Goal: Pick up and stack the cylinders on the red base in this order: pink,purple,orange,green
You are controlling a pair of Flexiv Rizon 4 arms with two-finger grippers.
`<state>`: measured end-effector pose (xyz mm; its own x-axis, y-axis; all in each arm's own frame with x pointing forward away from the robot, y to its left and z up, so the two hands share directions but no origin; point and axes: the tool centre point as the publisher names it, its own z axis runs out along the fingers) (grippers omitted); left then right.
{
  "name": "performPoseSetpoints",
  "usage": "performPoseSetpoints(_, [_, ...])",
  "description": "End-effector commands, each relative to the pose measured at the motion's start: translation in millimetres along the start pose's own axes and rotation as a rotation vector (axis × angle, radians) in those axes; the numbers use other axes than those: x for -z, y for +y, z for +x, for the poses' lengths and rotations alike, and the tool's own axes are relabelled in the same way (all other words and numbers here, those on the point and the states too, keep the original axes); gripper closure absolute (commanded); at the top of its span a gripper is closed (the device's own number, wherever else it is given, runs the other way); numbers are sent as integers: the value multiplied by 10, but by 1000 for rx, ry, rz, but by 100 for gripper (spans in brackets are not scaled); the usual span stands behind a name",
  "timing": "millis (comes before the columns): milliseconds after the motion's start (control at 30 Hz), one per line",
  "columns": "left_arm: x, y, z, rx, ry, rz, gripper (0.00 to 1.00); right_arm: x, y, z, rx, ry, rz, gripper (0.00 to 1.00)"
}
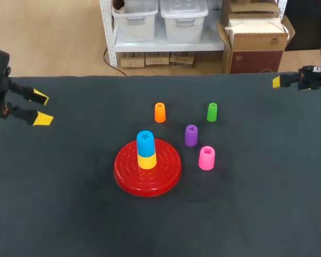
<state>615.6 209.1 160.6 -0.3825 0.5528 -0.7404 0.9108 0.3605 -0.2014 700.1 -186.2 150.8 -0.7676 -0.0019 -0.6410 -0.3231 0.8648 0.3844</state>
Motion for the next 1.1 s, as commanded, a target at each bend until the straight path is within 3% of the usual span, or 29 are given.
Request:
performPoseSetpoints(33, [77, -101, -27, -31, 5, 53, 0, -3, 5, 5, 0, -2, 2, 0])
performPoseSetpoints(200, [165, -270, -14, -92, 35, 118, 0, -3, 5, 5, 0, -2, 2, 0])
performPoseSetpoints(367, [128, -288, 40, -126, 59, 108, 0, -3, 5, 5, 0, -2, 2, 0])
performPoseSetpoints(667, [40, -163, 45, -89, 37, 52, 0, -3, 5, 5, 0, -2, 2, 0])
performPoseSetpoints(800, [54, -184, 29, -112, 27, 68, 0, -3, 5, 5, 0, -2, 2, 0])
performPoseSetpoints(900, [76, -212, -34, -15, 59, 126, 0, -3, 5, 5, 0, -2, 2, 0])
performPoseSetpoints(1100, [76, -212, -34, -15, 59, 126, 0, -3, 5, 5, 0, -2, 2, 0])
